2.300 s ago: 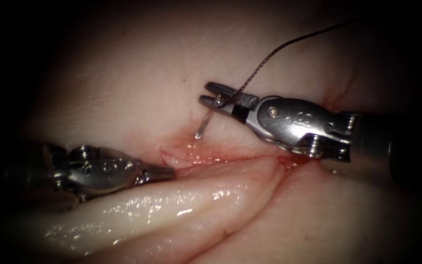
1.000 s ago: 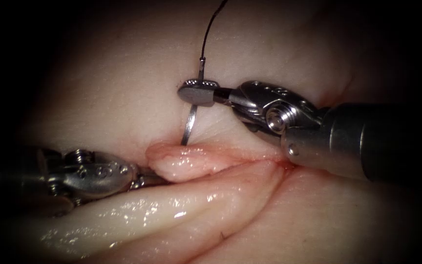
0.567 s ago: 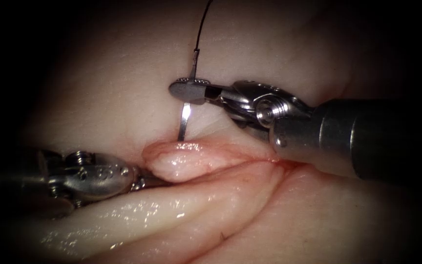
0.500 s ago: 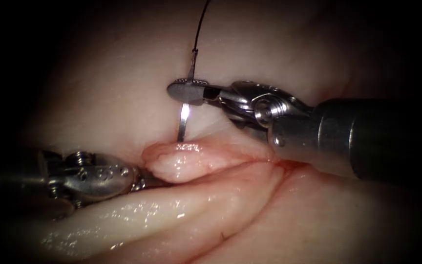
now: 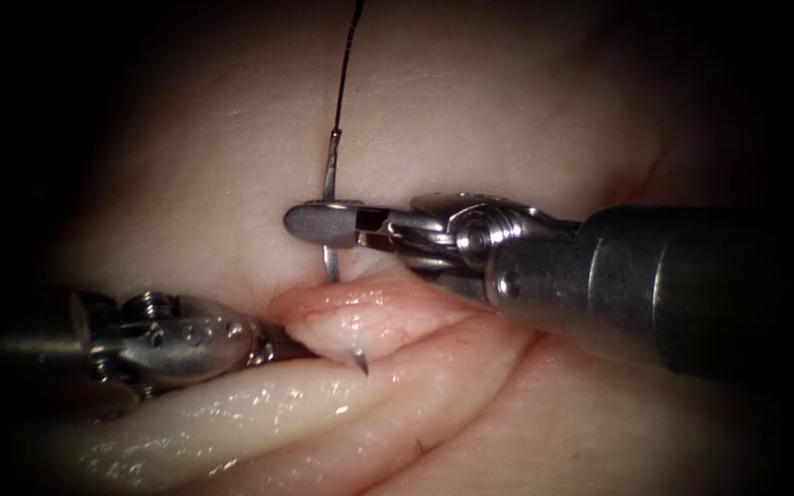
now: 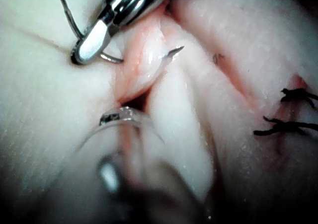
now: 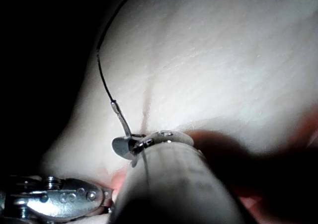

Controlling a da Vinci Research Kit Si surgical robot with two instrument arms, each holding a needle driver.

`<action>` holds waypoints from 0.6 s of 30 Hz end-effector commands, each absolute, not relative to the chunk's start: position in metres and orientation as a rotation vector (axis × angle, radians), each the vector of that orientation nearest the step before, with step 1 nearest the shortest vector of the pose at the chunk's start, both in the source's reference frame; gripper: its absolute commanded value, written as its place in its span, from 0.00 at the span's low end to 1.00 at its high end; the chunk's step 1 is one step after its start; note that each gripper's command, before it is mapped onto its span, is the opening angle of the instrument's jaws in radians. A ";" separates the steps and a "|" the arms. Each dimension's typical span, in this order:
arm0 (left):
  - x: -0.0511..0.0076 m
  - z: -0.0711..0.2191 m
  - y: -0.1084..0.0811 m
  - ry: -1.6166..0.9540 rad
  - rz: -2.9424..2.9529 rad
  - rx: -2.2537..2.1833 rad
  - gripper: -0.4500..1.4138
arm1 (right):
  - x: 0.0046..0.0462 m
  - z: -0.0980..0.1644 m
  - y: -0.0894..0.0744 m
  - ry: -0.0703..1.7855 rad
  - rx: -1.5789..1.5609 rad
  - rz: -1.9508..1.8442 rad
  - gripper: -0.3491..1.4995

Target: Wound Closure

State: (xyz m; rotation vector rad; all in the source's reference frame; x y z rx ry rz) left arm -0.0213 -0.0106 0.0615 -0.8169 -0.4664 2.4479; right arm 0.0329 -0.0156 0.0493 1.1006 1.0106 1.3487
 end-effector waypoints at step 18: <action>-0.0220 0.062 -0.011 -0.469 2.442 -0.814 0.05 | 0.0299 0.048 -0.015 1.010 0.983 1.275 0.10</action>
